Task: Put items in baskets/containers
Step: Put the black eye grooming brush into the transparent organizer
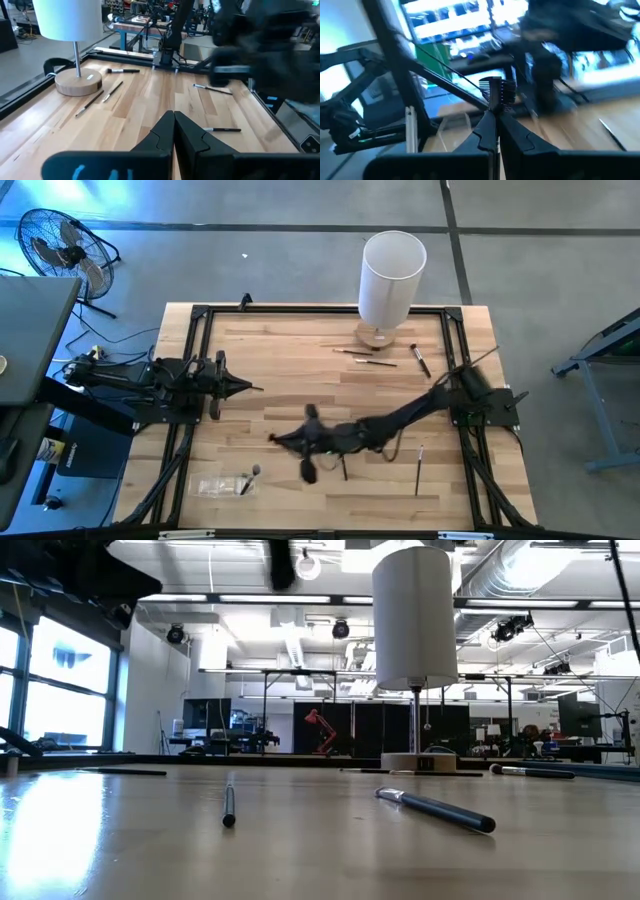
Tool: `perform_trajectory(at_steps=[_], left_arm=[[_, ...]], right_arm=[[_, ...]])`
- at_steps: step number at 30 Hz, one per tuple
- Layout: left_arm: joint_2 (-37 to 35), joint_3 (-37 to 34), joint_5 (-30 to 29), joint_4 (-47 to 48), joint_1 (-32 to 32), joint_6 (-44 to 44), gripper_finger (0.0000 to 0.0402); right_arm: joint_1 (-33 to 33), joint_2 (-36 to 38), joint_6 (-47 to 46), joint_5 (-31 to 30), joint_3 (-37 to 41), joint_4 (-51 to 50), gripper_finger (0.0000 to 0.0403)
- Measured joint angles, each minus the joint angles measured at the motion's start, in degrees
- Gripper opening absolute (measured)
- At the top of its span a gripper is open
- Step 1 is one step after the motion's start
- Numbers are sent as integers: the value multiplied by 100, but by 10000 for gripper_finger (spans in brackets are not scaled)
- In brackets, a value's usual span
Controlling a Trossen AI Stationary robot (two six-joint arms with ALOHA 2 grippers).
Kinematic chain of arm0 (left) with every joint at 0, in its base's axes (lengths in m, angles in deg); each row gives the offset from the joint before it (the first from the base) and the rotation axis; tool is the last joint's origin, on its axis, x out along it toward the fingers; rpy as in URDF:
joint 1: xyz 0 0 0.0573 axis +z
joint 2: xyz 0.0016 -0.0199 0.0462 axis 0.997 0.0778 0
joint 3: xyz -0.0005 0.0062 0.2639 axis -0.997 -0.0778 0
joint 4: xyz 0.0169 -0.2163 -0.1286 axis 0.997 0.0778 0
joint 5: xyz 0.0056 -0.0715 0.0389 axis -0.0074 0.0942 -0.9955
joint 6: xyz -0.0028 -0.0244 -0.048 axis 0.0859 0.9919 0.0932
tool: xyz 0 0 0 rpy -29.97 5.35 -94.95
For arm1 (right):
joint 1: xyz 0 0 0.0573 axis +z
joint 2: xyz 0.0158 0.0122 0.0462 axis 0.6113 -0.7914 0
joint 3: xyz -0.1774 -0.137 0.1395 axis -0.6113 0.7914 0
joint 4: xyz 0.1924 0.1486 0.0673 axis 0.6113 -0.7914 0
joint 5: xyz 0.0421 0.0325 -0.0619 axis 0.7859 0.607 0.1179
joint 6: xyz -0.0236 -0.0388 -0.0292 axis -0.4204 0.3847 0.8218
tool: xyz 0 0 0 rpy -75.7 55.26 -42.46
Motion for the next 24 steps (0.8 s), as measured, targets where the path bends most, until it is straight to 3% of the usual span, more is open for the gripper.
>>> perform_trajectory(at_steps=[5,17,20,24], left_arm=[[2,0,2,-2,0,-67,0],[2,0,315,0,0,77,0],[2,0,288,-1,0,79,0],[2,0,271,2,0,79,0]], right_arm=[[65,-974,1053,132,-1730,31,0],[-127,-3495,1283,528,-5165,328,0],[-121,-3926,1255,587,-5640,379,0],[-112,-3959,813,530,-5272,571,0]])
